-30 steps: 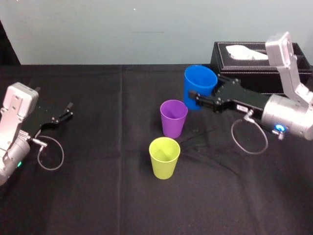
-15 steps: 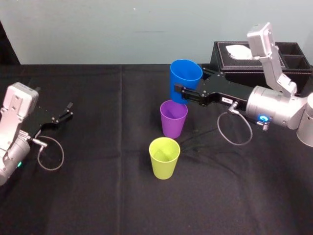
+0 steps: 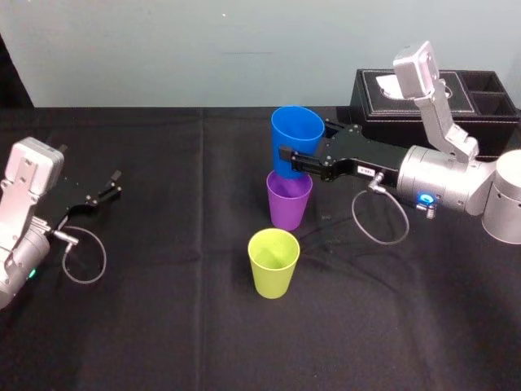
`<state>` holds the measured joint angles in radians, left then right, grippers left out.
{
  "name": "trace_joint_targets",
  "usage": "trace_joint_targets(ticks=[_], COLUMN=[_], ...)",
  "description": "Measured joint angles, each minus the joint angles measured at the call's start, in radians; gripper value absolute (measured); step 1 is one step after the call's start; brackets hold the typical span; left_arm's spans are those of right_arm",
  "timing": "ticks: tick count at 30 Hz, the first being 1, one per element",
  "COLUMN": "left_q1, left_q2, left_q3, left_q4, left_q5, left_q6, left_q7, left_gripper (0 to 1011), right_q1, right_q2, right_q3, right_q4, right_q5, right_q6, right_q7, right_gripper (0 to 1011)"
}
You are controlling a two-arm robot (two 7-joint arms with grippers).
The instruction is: Stack the three plastic cups sequentially using one hand.
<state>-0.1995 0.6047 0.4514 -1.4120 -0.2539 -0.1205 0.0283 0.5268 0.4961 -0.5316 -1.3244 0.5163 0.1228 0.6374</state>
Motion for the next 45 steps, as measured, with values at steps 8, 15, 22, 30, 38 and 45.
trace_joint_targets(ticks=[8, 15, 22, 30, 38, 45], left_q1=[0.000, 0.000, 0.000, 0.000, 0.000, 0.000], left_q2=[0.000, 0.000, 0.000, 0.000, 0.000, 0.000], left_q3=[0.000, 0.000, 0.000, 0.000, 0.000, 0.000], left_q4=[0.000, 0.000, 0.000, 0.000, 0.000, 0.000], left_q5=[0.000, 0.000, 0.000, 0.000, 0.000, 0.000], left_q6=[0.000, 0.000, 0.000, 0.000, 0.000, 0.000], left_q7=[0.000, 0.000, 0.000, 0.000, 0.000, 0.000], left_gripper=[1011, 1011, 1011, 1011, 1011, 1011], right_q1=[0.003, 0.011, 0.014, 0.016, 0.016, 0.016], right_q2=[-0.009, -0.018, -0.022, -0.024, -0.025, -0.025], right_q3=[-0.013, -0.022, -0.027, -0.034, -0.036, -0.035], right_q4=[0.029, 0.051, 0.068, 0.082, 0.087, 0.085], right_q5=[-0.007, -0.013, -0.019, -0.033, -0.034, -0.034], right_q6=[-0.012, -0.017, -0.018, -0.022, -0.024, -0.024], right_q7=[0.007, 0.017, 0.021, 0.022, 0.026, 0.026], right_gripper=[722, 722, 722, 722, 722, 803])
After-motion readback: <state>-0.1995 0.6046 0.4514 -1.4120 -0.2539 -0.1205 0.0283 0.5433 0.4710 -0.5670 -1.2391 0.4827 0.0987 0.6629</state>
